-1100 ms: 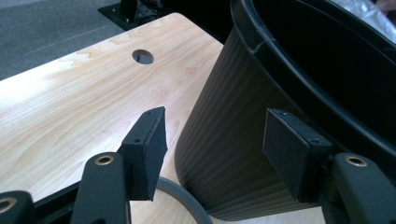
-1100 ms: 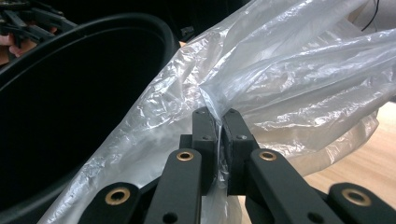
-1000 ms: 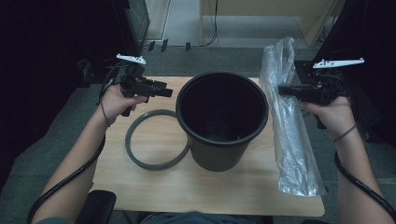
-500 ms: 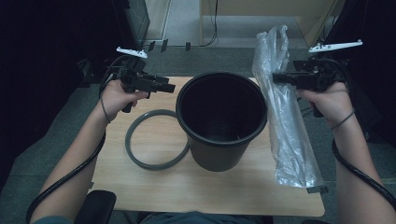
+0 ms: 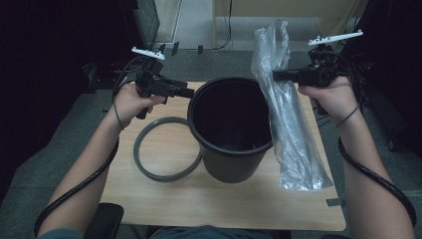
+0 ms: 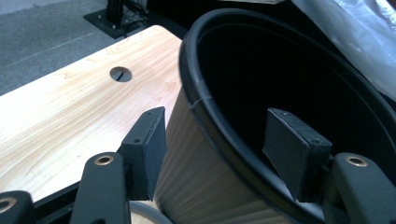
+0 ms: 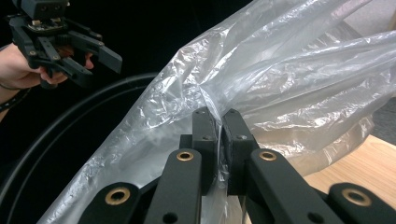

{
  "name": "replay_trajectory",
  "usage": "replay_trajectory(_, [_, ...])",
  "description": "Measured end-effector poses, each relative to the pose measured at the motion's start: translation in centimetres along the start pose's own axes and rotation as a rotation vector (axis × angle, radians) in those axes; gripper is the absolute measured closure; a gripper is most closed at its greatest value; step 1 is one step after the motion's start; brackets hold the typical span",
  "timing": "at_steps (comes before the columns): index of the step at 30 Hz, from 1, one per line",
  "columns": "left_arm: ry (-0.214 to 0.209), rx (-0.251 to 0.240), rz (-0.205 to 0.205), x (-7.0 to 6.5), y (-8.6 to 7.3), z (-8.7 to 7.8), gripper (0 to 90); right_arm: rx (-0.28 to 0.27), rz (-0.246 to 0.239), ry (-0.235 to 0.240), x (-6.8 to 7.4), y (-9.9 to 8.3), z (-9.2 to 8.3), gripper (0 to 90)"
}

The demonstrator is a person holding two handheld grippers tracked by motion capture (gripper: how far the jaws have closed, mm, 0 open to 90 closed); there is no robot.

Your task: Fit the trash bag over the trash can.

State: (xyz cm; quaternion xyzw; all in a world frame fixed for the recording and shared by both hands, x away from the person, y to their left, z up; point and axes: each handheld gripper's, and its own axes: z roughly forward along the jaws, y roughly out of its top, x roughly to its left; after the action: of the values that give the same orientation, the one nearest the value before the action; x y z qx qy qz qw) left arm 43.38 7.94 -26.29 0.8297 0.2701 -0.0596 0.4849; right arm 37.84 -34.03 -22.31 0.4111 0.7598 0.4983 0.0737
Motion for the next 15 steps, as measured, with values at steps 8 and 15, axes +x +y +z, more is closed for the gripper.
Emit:
replay_trajectory(8, [-0.037, 0.004, 0.029, -1.4, 1.1, 0.8, 38.7, 0.007, 0.000, 0.025, 0.6, 1.2, 2.2, 87.2])
replay_trajectory(15, [-0.068, 0.025, 0.045, -2.6, 1.8, 2.1, 38.6, 0.015, -0.002, 0.036, 1.0, 2.2, 4.4, 87.3])
